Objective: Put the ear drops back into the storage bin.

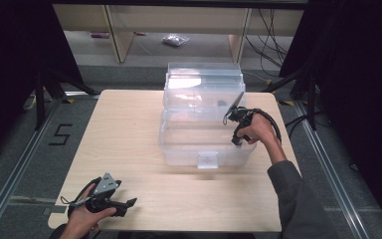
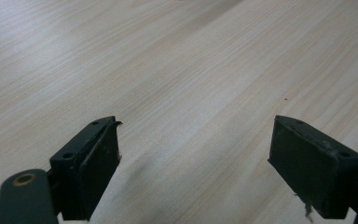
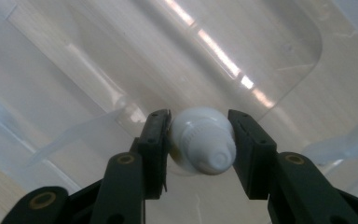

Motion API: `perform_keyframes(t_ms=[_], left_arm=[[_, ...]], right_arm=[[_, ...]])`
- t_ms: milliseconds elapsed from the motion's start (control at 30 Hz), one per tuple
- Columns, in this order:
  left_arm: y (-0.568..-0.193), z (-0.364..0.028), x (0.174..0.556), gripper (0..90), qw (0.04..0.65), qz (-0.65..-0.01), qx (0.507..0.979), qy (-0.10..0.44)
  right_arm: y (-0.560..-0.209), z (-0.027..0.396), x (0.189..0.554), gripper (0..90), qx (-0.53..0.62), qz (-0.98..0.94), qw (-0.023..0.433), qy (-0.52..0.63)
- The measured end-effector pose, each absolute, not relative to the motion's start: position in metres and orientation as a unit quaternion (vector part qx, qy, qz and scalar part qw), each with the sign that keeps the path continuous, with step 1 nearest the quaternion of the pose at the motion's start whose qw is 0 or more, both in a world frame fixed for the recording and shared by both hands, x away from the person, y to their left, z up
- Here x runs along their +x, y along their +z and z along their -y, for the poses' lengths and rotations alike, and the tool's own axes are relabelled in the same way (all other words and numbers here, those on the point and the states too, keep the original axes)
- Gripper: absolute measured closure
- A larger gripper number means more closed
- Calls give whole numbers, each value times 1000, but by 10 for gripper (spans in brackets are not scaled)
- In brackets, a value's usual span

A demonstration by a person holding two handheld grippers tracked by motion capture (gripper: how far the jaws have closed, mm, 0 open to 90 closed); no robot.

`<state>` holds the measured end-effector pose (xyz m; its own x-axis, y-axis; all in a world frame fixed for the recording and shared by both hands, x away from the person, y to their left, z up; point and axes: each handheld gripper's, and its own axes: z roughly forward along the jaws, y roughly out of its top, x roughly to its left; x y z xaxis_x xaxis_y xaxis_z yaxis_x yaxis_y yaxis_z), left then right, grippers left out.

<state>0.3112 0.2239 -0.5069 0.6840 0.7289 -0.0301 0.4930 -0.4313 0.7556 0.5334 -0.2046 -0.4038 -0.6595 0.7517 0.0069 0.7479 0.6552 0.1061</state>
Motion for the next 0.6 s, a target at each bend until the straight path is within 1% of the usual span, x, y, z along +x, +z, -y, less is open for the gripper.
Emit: perform_keyframes(t_ms=[67,100,233,367,467,600], left_arm=[[-507,-224,311,153,387,-367,832,152],[-507,-224,311,153,387,-367,832,152],[-507,-224,311,153,386,-367,833,152],[-507,-224,311,153,386,-366,833,152],[-507,-224,311,153,386,-367,833,152],[-507,-224,311,153,387,-371,831,149]], right_arm=[[-409,206,535,603,409,-911,20,53],[-411,208,537,603,387,-920,23,56],[-417,209,537,603,401,-914,22,51],[-420,206,537,603,422,-905,9,48],[-425,209,539,603,400,-915,15,52],[-427,209,539,603,409,-911,16,47]])
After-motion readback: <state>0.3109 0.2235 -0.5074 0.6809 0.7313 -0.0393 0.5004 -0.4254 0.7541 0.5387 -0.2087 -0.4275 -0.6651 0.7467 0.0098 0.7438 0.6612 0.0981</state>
